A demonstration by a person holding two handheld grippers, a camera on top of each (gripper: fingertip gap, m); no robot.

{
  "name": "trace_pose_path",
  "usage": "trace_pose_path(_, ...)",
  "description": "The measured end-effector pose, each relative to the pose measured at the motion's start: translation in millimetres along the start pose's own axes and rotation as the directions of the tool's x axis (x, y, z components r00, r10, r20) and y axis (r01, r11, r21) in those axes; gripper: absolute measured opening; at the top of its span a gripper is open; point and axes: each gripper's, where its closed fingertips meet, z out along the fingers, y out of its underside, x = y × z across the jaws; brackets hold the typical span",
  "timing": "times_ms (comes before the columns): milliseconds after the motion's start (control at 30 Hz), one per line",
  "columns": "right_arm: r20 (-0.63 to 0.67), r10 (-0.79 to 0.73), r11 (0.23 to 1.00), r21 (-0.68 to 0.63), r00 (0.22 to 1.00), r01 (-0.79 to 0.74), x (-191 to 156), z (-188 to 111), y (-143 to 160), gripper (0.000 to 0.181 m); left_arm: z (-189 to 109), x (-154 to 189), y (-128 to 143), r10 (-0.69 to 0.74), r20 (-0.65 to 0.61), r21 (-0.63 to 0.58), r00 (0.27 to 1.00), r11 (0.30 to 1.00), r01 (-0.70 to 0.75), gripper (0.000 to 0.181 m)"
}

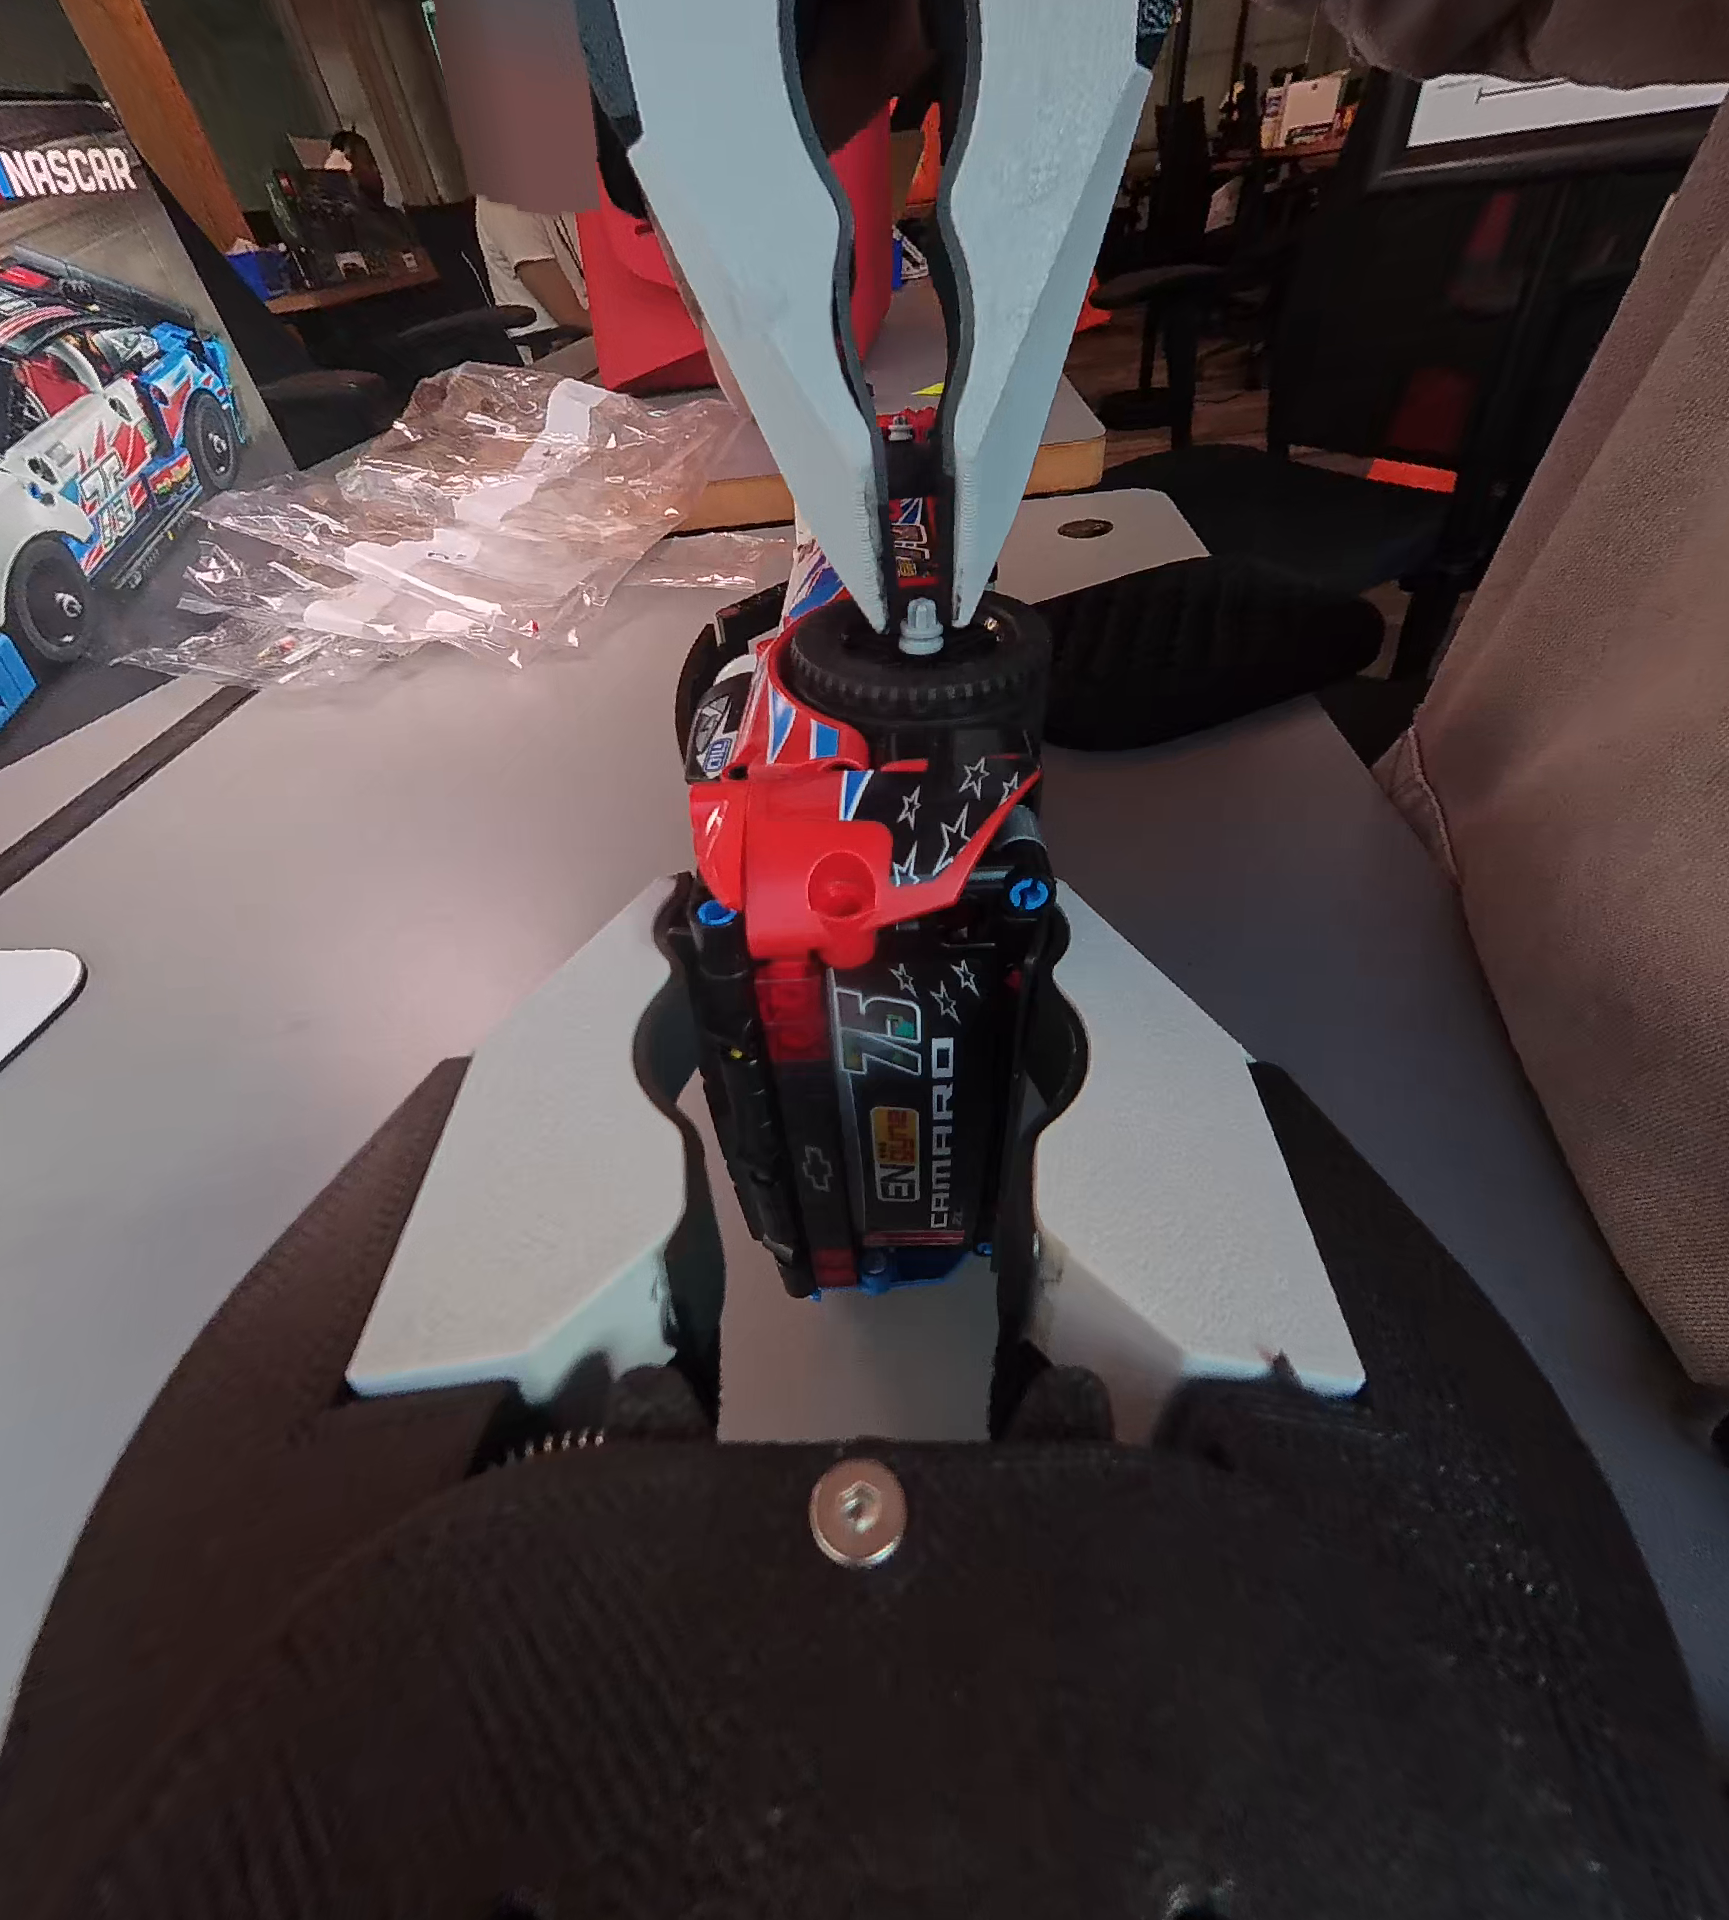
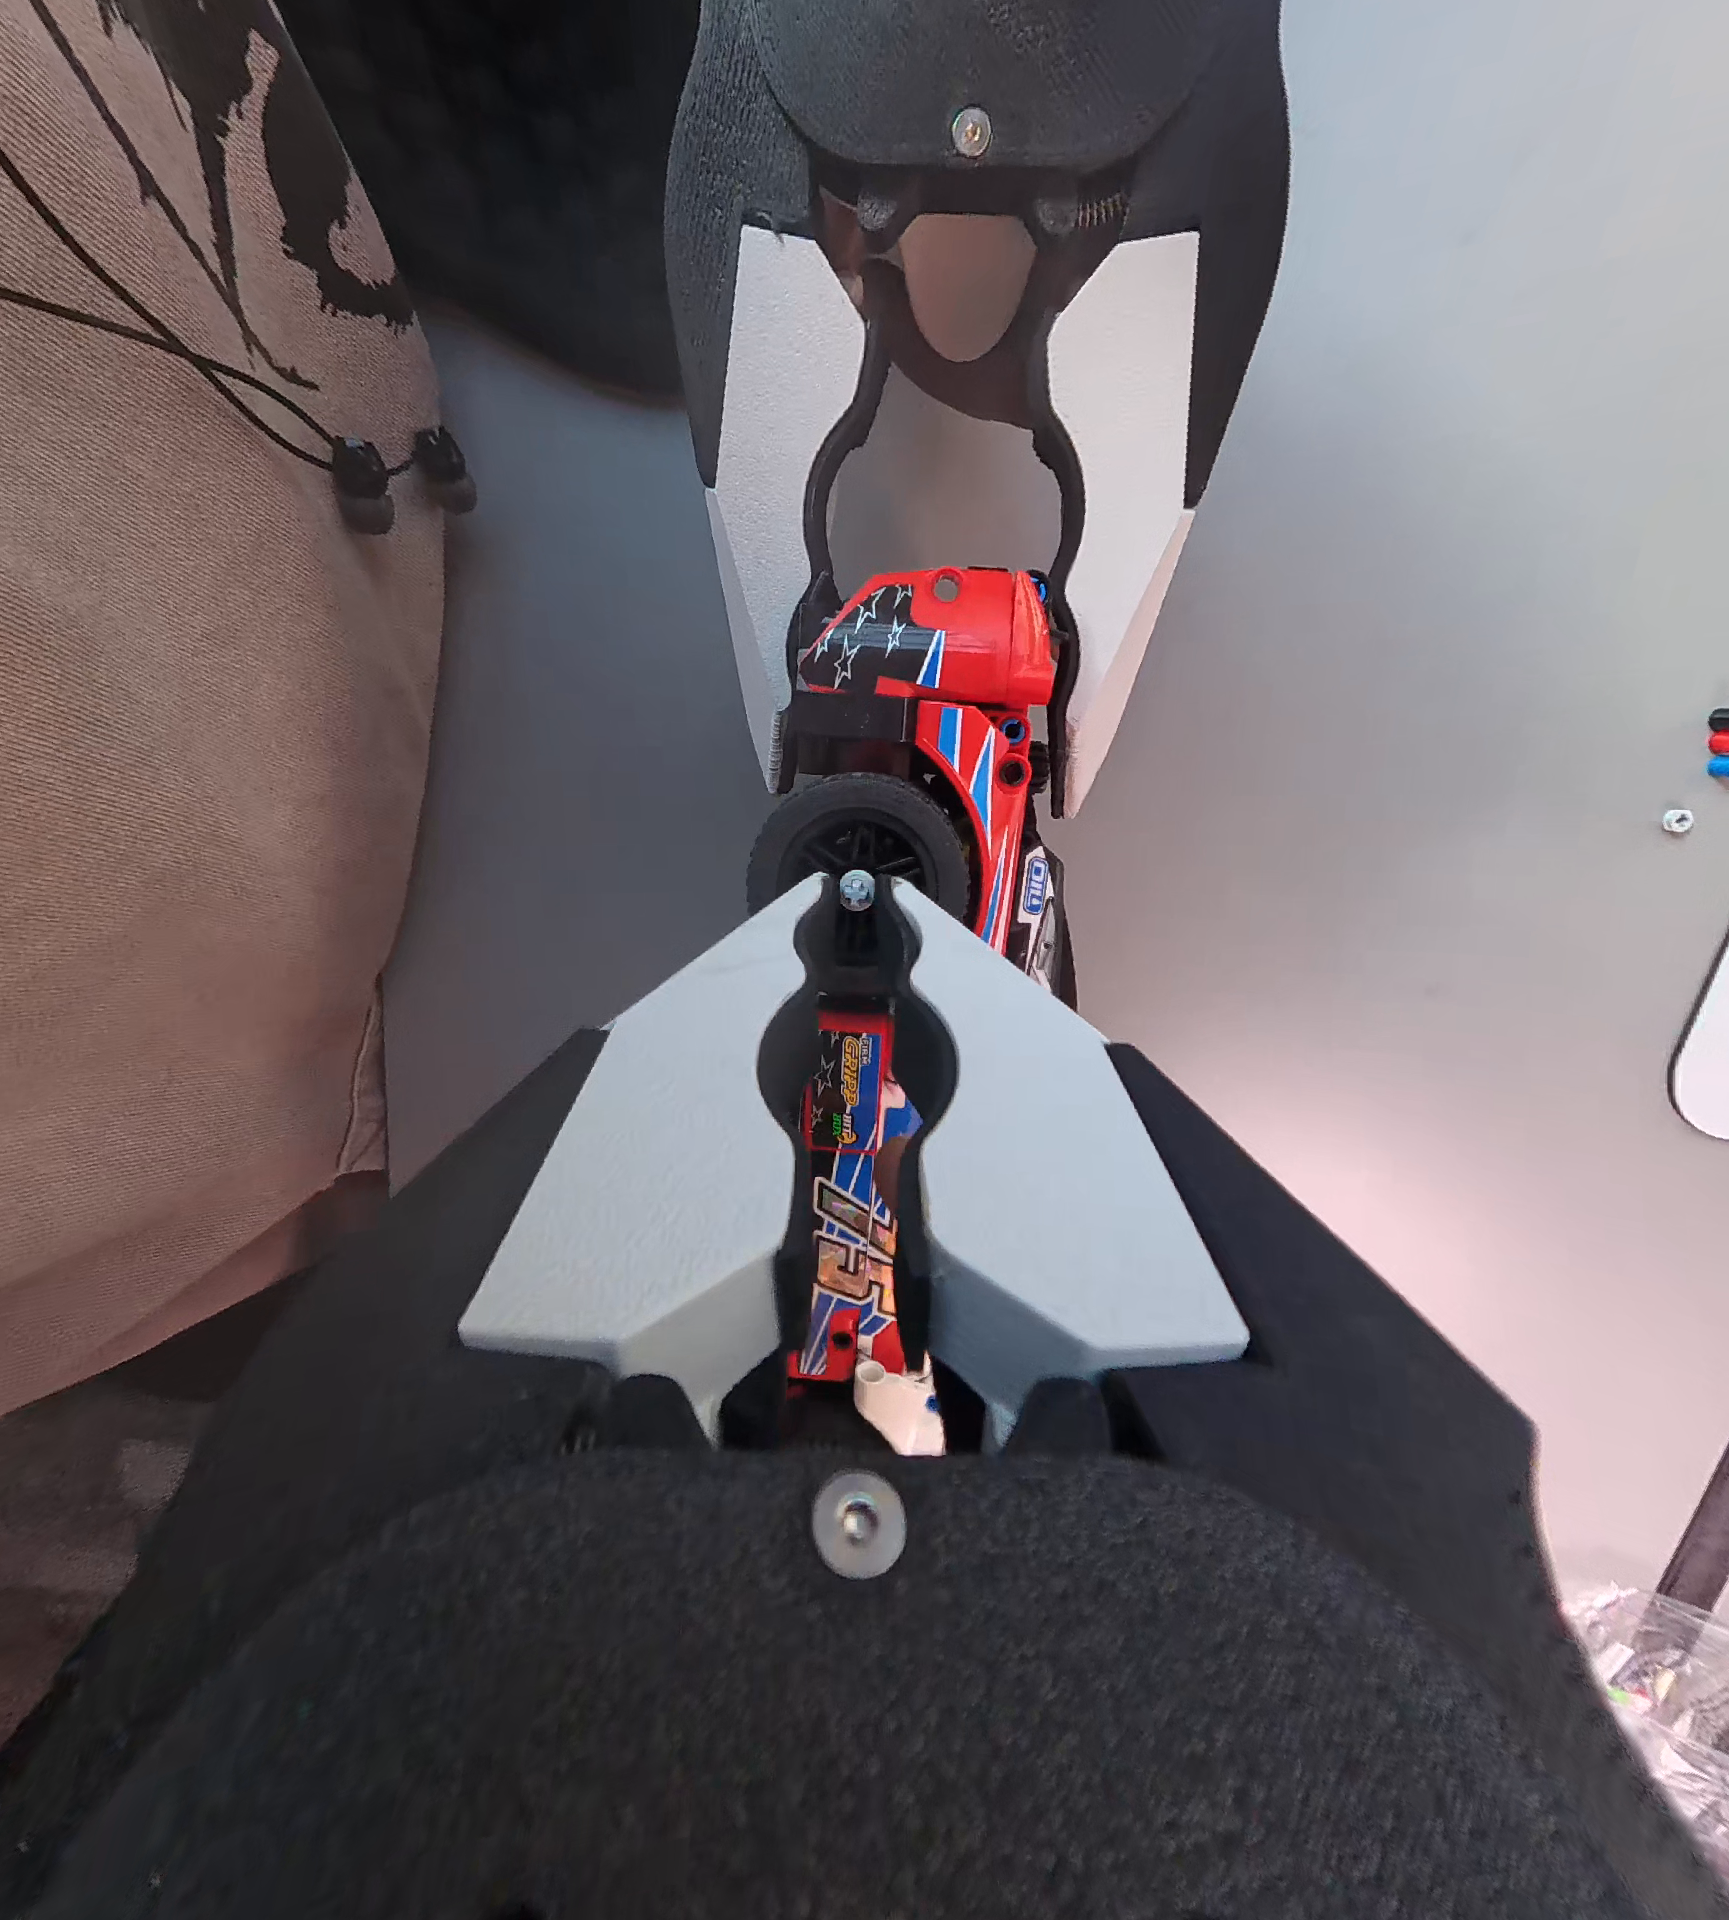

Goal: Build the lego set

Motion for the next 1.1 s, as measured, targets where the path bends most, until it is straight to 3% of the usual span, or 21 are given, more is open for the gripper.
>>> trace_pose_path(33, 0.000, -0.004, 1.000, -0.004, 1.000, 0.004, 0, 0, 0, 0.004, 0, 0, 0, 0.001, 0.000, -0.001, 1.000, 1.000, -0.001, 0.061)
trace_pose_path(300, -0.037, -0.087, 0.991, -0.100, 0.995, 0.083, 0, 2, 1, 0.003, 0, 0, 0, -0.005, 0.000, 0.001, 1.000, 1.000, 0.005, 0.061)
trace_pose_path(400, -0.056, -0.069, 0.995, -0.077, 0.996, 0.065, 2, 2, 0, 0.003, -1, -1, 1, -0.011, 0.004, -0.003, 1.000, 1.000, 0.011, 0.061)
trace_pose_path(500, -0.105, -0.021, 0.998, 0.061, 0.994, 0.027, 7, -6, -2, 0.008, -2, -4, 1, -0.036, 0.002, 0.000, 0.999, 0.999, 0.036, 0.061)
trace_pose_path(600, -0.070, 0.129, 0.937, 0.335, 0.989, -0.098, 6, -45, -6, 0.030, -2, -3, 1, -0.023, 0.003, 0.000, 1.000, 1.000, 0.023, 0.061)
trace_pose_path(633, -0.099, 0.157, 0.925, 0.363, 0.983, -0.111, 7, -56, 5, 0.037, -2, -3, 1, -0.012, 0.002, 0.000, 1.000, 1.000, 0.012, 0.061)
trace_pose_path(767, -0.309, 0.164, 0.969, 0.227, 0.937, -0.094, 5, -59, 97, 0.071, -3, -2, 1, 0.046, -0.008, -0.005, 0.999, 0.999, -0.046, 0.061)
trace_pose_path(933, -0.290, 0.409, 0.877, 0.385, 0.865, -0.286, -20, -38, 194, 0.093, -7, 0, 2, 0.132, -0.018, 0.001, 0.991, 0.991, -0.132, 0.061)
trace_pose_path(1000, -0.262, 0.480, 0.808, 0.505, 0.837, -0.305, -24, -19, 210, 0.093, -8, 3, 3, 0.204, -0.020, 0.003, 0.979, 0.979, -0.204, 0.060)
trace_pose_path(1100, -0.218, 0.522, 0.682, 0.687, 0.825, -0.250, -20, 4, 195, 0.087, -8, 6, 3, 0.241, -0.011, -0.004, 0.970, 0.970, -0.242, 0.061)
